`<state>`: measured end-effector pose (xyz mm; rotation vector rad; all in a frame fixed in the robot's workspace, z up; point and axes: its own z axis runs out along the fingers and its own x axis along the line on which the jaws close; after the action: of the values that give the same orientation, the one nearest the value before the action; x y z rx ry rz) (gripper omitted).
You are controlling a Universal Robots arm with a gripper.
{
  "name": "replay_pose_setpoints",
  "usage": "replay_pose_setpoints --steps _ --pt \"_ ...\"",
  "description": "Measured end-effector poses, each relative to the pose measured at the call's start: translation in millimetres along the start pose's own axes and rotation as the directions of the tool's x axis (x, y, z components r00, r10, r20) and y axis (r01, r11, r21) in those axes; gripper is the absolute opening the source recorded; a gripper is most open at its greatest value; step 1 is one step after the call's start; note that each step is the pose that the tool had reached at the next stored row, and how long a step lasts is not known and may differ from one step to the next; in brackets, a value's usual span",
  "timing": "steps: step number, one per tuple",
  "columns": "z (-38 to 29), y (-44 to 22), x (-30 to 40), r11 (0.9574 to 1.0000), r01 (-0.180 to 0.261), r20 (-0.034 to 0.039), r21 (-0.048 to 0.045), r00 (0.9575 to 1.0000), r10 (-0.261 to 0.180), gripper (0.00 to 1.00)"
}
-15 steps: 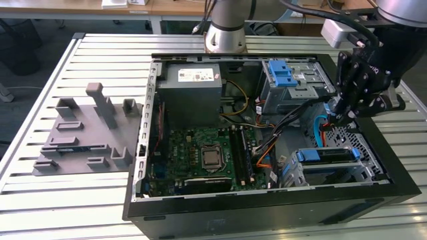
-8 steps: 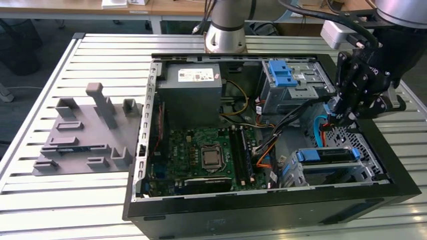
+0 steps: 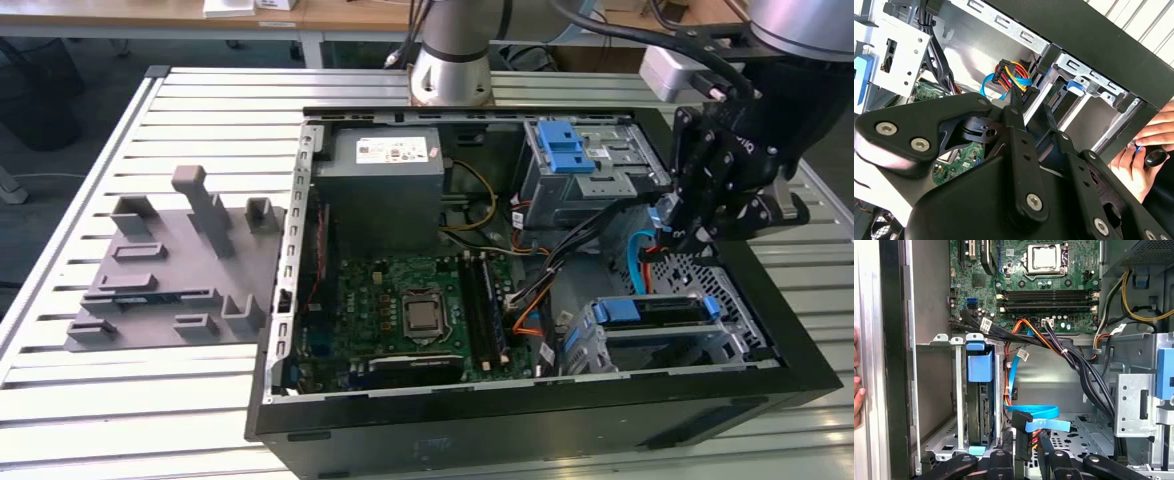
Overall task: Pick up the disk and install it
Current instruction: 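Insert the first disk wire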
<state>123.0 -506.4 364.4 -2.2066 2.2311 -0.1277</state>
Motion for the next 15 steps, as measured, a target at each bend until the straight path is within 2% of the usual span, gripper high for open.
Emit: replay_pose_setpoints --steps 11,12,15 --pt "0.7 0.0 -0.1 1.0000 0.000 -0.0004 0.0000 1.0000 0.000 0.33" --pt "2.1 0.1 -0.1 1.0000 0.000 -0.0040 0.0000 1.0000 0.000 0.33" --pt "2.4 0.1 -0.1 1.0000 0.000 -0.0051 0.0000 1.0000 0.000 0.33"
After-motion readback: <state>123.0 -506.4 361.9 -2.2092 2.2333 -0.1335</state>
